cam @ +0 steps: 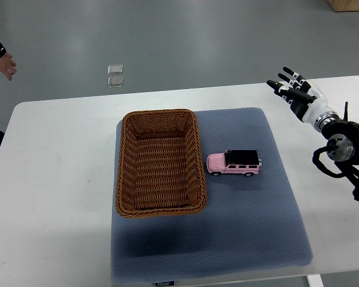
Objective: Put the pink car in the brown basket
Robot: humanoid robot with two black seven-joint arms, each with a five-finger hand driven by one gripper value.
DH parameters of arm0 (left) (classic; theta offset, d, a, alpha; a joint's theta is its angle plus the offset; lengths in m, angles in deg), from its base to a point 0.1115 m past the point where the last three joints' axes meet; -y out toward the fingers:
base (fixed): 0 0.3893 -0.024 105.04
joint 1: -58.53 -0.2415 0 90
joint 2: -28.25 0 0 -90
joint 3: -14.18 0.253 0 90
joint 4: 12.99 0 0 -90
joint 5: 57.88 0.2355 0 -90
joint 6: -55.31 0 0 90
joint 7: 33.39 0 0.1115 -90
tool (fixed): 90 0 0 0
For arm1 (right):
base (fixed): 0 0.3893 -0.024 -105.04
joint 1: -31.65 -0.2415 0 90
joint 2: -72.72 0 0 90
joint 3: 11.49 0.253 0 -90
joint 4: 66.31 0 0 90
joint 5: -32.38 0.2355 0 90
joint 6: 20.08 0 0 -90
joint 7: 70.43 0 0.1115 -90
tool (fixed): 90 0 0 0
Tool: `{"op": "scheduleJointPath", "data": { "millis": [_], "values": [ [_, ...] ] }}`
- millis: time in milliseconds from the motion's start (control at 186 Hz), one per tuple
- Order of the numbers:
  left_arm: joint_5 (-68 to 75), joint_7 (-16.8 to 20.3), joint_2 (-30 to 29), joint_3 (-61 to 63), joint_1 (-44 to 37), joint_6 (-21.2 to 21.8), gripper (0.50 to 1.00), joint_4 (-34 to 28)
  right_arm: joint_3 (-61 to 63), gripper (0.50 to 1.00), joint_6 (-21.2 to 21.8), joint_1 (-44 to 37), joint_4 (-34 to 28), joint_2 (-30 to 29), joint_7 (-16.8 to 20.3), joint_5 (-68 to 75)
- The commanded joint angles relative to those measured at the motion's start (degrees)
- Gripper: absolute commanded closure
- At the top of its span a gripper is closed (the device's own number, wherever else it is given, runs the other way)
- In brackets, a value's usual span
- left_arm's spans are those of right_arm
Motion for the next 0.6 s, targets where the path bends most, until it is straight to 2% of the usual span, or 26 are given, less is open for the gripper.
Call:
{"op": "scheduleJointPath", "data": {
  "millis": [0,595],
  "values": [
    [0.0,0.0,0.0,0.0,0.0,0.0,0.500,0.1,0.0,0.579,0.0,0.0,-0.1,0.0,0.0,0.0],
    [0.0,0.0,0.0,-0.2,0.0,0.0,0.500,0.0,0.1,0.579,0.1,-0.1,-0.3,0.2,0.0,-0.2]
  ]
}}
